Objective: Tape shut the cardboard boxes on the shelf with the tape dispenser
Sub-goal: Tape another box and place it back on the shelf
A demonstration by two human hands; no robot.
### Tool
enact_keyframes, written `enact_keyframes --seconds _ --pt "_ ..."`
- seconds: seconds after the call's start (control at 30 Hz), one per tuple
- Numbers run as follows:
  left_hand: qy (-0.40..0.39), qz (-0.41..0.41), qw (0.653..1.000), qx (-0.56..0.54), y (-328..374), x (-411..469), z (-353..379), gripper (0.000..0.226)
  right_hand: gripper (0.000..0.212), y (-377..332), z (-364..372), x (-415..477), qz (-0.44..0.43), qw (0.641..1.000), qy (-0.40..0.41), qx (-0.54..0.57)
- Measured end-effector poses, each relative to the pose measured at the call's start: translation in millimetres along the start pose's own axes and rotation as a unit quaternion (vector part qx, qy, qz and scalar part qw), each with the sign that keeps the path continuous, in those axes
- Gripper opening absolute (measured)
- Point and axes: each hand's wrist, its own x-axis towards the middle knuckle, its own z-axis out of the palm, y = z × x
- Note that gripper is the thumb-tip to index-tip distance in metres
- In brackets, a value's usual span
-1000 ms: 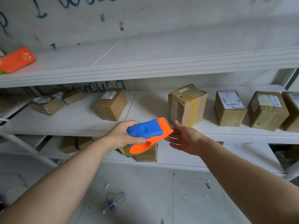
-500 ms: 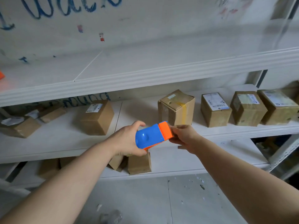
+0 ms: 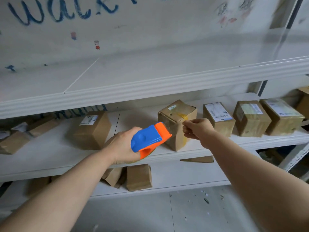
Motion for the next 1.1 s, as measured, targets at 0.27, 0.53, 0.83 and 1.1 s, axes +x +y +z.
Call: enact_keyframes --seconds 0.27,0.53,0.83,1.1 --pt "0.003 -0.045 0.998 0.037 2.6 9.6 4.5 0.063 0.009 -1.5 -16.7 22.5 -0.019 0.998 -0.046 -0.048" --pt "0.025 -0.088 0.995 -0.038 6.1 15.7 11.4 0.029 0.017 -17.8 -50.0 68.1 -0.053 0.992 -0.009 -0.115" --pt "0.111 -0.119 0.982 -0.099 24.9 31.1 10.6 0.039 0.011 -36.1 -54.2 92.8 -0.056 0.991 -0.070 -0.103" --pt "0.114 -0.157 0.973 -0.122 17.1 36.4 18.0 0.030 0.021 -24.7 -47.9 82.1 0.010 0.994 -0.099 -0.047"
